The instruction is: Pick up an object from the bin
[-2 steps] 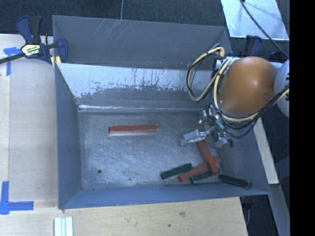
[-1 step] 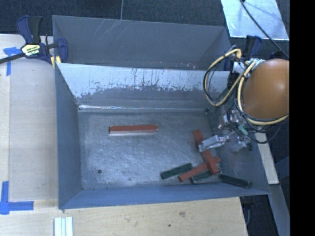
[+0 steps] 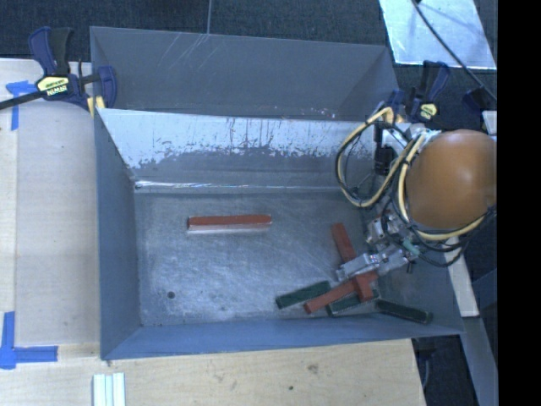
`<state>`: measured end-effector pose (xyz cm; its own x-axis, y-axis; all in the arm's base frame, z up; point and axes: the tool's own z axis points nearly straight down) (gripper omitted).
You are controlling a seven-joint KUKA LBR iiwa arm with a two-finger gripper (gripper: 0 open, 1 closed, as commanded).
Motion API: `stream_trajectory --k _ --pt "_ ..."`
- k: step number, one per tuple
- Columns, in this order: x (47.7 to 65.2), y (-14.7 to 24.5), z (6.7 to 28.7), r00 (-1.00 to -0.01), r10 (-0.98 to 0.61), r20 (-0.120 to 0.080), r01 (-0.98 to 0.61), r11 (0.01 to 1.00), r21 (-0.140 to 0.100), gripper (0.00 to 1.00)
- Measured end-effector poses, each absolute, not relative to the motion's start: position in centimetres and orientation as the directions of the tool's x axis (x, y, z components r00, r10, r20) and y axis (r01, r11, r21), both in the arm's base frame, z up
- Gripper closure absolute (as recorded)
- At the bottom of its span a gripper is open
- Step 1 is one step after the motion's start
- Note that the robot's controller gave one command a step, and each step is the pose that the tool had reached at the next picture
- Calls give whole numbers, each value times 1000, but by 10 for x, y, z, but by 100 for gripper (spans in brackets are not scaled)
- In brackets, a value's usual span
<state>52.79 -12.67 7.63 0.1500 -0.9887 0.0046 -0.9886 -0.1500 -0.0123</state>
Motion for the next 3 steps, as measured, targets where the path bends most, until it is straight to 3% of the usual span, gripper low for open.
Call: stream_trajectory --k 1,2,3 --pt "524 -126 72 147 -989 -1 -989 -147 -4 100" --pt "509 -93 197 147 -989 1 -989 -147 -8 100" --pt "508 -93 280 314 -950 2 -949 -314 -5 100"
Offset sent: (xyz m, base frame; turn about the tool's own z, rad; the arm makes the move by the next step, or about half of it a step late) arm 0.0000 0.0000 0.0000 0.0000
